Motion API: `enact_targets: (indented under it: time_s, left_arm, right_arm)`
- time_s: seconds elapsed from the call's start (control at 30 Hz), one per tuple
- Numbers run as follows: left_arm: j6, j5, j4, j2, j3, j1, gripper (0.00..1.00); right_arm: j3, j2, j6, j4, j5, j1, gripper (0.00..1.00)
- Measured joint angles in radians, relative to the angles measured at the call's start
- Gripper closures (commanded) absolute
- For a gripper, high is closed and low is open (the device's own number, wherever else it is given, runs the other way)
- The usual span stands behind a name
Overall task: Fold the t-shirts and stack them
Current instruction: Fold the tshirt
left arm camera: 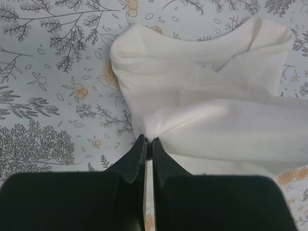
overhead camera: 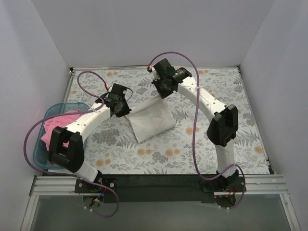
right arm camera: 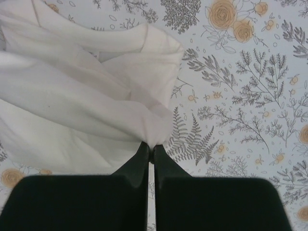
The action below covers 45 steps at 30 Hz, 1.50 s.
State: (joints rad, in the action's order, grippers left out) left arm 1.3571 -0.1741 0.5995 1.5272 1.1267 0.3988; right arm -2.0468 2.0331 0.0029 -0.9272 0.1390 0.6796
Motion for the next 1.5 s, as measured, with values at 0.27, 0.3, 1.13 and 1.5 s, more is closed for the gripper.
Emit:
enact_targets:
  time_s: [0.27, 0.3, 1.13, 1.5]
  left_arm:
    - [-0.005, -0.003, -0.096, 0.145, 0.0, -0.043, 1.0]
    - [-0.005, -0.003, -0.103, 0.16, 0.0, -0.047, 1.0]
    - [-0.105, 0.02, -0.185, -0.133, -0.063, -0.045, 0.39]
    - [-0.101, 0.087, -0.242, 0.038, -0.091, -0.035, 0.73]
  right_arm:
    - [0.023, 0.093, -0.03, 0.124, -0.014, -0.017, 0.99]
    - [0.033, 0.104, -0.032, 0.138, -0.017, -0.019, 0.99]
    - [0.38, -0.164, 0.058, 0.344, -0.099, -0.064, 0.54]
    - [0.645, -0.224, 0.13, 0.509, -0.312, -0.117, 0.56]
